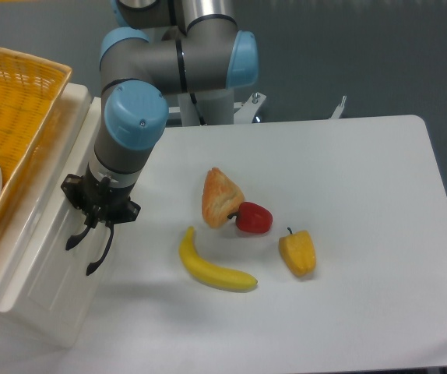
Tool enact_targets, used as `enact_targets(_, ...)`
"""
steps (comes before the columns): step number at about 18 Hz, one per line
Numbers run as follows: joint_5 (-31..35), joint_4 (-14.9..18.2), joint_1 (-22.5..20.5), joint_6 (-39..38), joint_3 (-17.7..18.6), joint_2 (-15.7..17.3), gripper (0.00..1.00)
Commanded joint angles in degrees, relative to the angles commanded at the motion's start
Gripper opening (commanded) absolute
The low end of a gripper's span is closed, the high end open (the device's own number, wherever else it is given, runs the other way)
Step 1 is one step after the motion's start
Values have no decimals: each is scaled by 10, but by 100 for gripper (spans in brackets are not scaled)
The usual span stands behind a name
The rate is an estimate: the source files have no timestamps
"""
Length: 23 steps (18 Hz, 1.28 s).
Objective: Slide open the top white drawer
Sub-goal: 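Pull the upper drawer outward by its handle, away from the cabinet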
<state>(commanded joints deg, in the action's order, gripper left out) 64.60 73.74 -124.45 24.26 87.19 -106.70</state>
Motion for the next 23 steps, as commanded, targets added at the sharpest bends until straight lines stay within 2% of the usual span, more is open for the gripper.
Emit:
enact_targets(12, 0, -3, -38, 5, -4, -2, 10)
enact_targets(23, 2, -4, -78, 47, -4, -4, 10)
